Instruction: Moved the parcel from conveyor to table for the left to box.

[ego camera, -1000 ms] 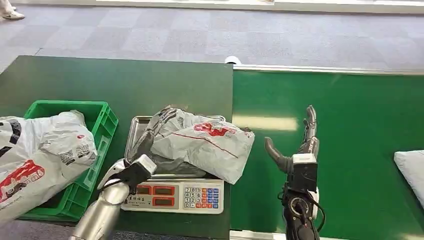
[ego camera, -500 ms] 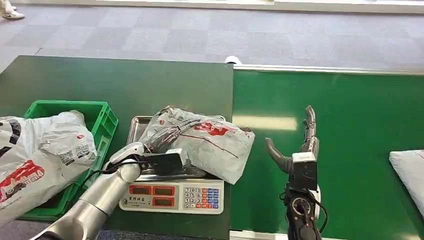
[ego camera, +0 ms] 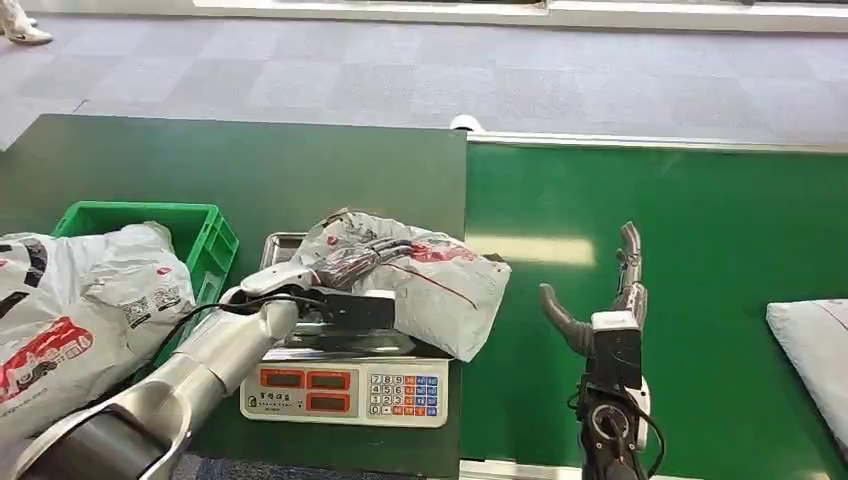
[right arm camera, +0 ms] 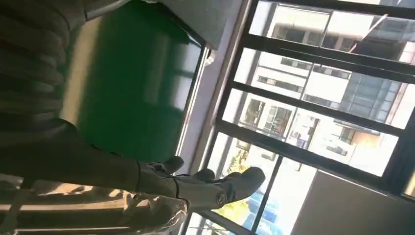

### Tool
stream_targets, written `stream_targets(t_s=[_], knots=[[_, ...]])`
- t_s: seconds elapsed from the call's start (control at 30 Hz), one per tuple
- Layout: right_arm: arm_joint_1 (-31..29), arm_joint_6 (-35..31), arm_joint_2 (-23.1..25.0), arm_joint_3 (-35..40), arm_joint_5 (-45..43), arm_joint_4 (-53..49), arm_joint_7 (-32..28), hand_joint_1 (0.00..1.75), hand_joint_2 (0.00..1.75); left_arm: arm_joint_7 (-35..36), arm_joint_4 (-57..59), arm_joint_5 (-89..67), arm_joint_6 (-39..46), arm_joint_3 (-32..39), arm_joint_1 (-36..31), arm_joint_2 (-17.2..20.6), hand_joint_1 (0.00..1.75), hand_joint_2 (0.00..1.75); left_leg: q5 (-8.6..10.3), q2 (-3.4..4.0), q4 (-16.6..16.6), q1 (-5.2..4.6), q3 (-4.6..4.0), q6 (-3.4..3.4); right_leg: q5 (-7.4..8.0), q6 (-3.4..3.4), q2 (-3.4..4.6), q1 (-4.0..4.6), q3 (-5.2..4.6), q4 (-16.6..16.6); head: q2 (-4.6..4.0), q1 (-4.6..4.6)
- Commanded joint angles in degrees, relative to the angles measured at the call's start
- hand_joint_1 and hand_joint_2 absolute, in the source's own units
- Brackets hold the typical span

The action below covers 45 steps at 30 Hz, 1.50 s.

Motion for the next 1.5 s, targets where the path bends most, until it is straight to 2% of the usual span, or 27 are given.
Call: stream_targets(t_s=[0.03, 0.07, 0.1, 0.13, 0.17, 0.27, 0.43, 0.53, 0.63, 0.8, 1.1, 1.27, 1.37, 1.5], knots=[[-0.4, 0.6, -0.4, -0.8, 0.1, 1.6, 0.1, 0.00, 1.75, 2.0, 7.3, -3.0, -0.6, -6.6, 1.2, 1.7, 0.61, 1.75, 0.20, 0.18, -0.2, -0.09, 0.03, 0.13, 0.21, -0.10, 0.13, -0.06, -0.09, -0.1, 0.00, -0.02], [-0.5, 0.7, -0.4, -0.7, 0.2, 1.7, 0.1, 0.00, 1.75, 1.1, 6.6, -3.5, 0.3, -7.1, 1.7, 2.1, 1.38, 1.75, 0.21, 0.24, -0.2, -0.08, 0.09, 0.14, 0.25, -0.11, 0.16, -0.04, -0.04, -0.1, 0.00, -0.04], [-0.5, 0.7, -0.4, -0.6, 0.2, 1.9, 0.1, 0.00, 1.75, 0.6, 6.4, -3.5, 0.5, -7.2, 2.0, 2.3, 1.66, 1.75, 0.20, 0.21, -0.2, -0.09, 0.15, 0.13, 0.24, -0.10, 0.12, -0.06, 0.04, -0.1, 0.00, -0.02], [-0.8, 0.8, -0.5, -0.4, 0.2, 2.3, 0.1, 0.00, 1.75, -0.7, 6.1, -3.2, 0.5, -7.2, 2.2, 2.3, 1.75, 1.75, 0.27, 0.25, -0.3, -0.10, 0.09, 0.16, 0.31, -0.13, 0.15, -0.06, 0.01, -0.2, 0.00, -0.02], [-1.0, 0.8, -0.6, -0.3, 0.2, 2.5, 0.1, 0.00, 1.75, -1.2, 6.0, -3.2, 0.6, -7.3, 2.2, 2.2, 1.75, 1.75, 0.13, 0.13, -0.1, -0.07, 0.36, 0.09, 0.14, -0.08, 0.08, -0.05, 0.30, 0.0, 0.00, -0.02], [-1.1, 0.8, -0.7, -0.3, 0.2, 2.6, 0.1, 0.00, 1.75, -1.3, 5.9, -3.2, 0.6, -7.3, 2.0, 2.1, 1.75, 1.75, 0.29, 0.23, -0.2, -0.07, 0.03, 0.13, 0.33, -0.12, 0.14, -0.04, 0.03, -0.1, 0.00, -0.02], [-1.1, 0.8, -0.7, -0.3, 0.2, 2.6, 0.1, 0.00, 1.75, -1.3, 5.9, -3.2, 0.6, -7.3, 2.0, 2.1, 1.75, 1.75, 0.25, 0.21, -0.2, -0.06, 0.10, 0.12, 0.28, -0.11, 0.13, -0.03, 0.11, -0.1, 0.00, -0.04], [-1.1, 0.8, -0.7, -0.3, 0.2, 2.7, 0.1, 0.00, 1.75, -1.6, 5.8, -3.1, 0.3, -7.3, 1.9, 2.1, 1.75, 1.75, 0.07, 0.19, -0.2, -0.07, 0.59, 0.10, 0.10, -0.08, 0.14, -0.05, 0.50, -0.1, 0.00, -0.02], [-1.2, 1.0, -0.7, -0.1, 0.1, 3.3, 0.1, 0.00, 1.75, -2.2, 5.4, -2.9, 0.6, -7.1, 2.0, 2.0, 1.75, 1.75, 0.24, 0.31, -0.4, -0.11, 0.34, 0.18, 0.30, -0.15, 0.20, -0.05, 0.19, -0.2, 0.00, -0.02], [-1.6, 1.3, -0.8, 0.4, 0.4, 4.6, 0.2, 0.00, 1.75, -4.6, 5.2, -1.9, 0.6, -7.0, 2.5, 2.4, 1.75, 1.75, 0.06, 0.22, -0.2, -0.07, 0.49, 0.09, 0.12, -0.08, 0.16, -0.04, 0.39, -0.1, 0.00, -0.02], [-1.7, 2.2, -0.3, -0.2, 1.6, 3.2, 0.9, 0.00, 1.75, -10.4, -8.0, 3.0, 17.3, 1.2, 8.3, 2.5, 1.75, 1.75, 0.05, 0.18, -0.1, -0.07, 0.24, 0.10, 0.08, -0.11, 0.09, -0.04, 0.14, 0.0, 0.00, -0.04], [-1.7, 2.4, -0.2, -0.4, 1.5, 3.4, 1.0, 0.00, 1.75, -8.4, -15.2, -2.0, 28.7, 3.7, 11.8, 3.8, 1.75, 1.75, 0.02, 0.25, -0.1, -0.03, -0.09, 0.10, 0.08, -0.08, 0.17, 0.00, -0.19, 0.0, 0.00, -0.04], [-1.6, 2.6, 0.0, -0.7, 1.4, 3.2, 1.0, 0.00, 1.75, -7.8, -21.8, -4.9, 35.7, 6.6, 16.0, 3.7, 1.75, 1.75, 0.02, 0.24, -0.1, -0.07, -0.23, 0.13, 0.06, -0.11, 0.13, -0.03, -0.34, 0.0, 0.00, -0.04], [-1.1, 2.3, 0.0, -0.8, 1.4, 3.2, 1.1, 0.00, 1.75, -7.8, -25.8, -4.9, 38.3, 9.3, 18.9, 3.1, 1.75, 1.75, 0.00, 0.19, -0.1, -0.05, -0.29, 0.11, 0.04, -0.09, 0.10, -0.01, -0.40, 0.0, 0.00, -0.06]])
